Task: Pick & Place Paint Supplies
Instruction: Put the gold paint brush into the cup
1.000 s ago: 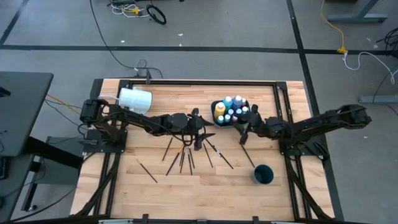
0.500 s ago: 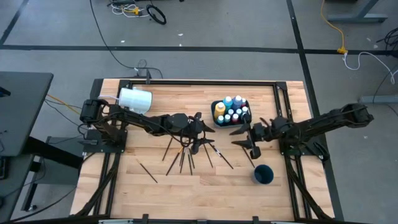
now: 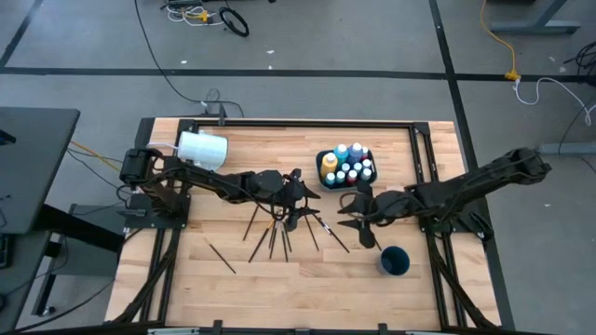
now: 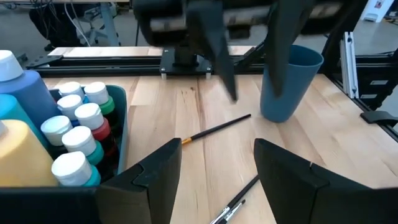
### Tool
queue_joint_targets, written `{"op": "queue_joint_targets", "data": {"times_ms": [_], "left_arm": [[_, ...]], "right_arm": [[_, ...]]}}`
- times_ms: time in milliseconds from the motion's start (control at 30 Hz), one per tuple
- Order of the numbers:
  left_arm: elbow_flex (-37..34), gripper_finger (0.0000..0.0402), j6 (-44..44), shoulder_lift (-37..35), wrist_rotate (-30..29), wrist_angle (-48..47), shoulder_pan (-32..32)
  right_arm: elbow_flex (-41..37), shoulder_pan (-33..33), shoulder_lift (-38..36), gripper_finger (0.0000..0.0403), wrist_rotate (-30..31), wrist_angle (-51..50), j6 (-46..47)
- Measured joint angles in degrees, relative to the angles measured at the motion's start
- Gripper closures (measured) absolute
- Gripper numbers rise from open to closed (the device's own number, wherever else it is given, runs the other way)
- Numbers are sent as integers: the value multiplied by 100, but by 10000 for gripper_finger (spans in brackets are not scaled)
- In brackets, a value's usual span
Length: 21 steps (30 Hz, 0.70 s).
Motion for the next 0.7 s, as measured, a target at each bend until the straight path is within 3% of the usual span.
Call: {"op": "queue_joint_targets", "data": {"times_ms": [200, 700], "left_arm": [[0, 191, 0, 0, 0, 16, 0], [0, 191, 34, 0, 0, 32, 0]], "right_arm": [[0, -176, 245, 247, 470, -891, 125], [-396, -706, 798, 247, 377, -1859, 595]]}}
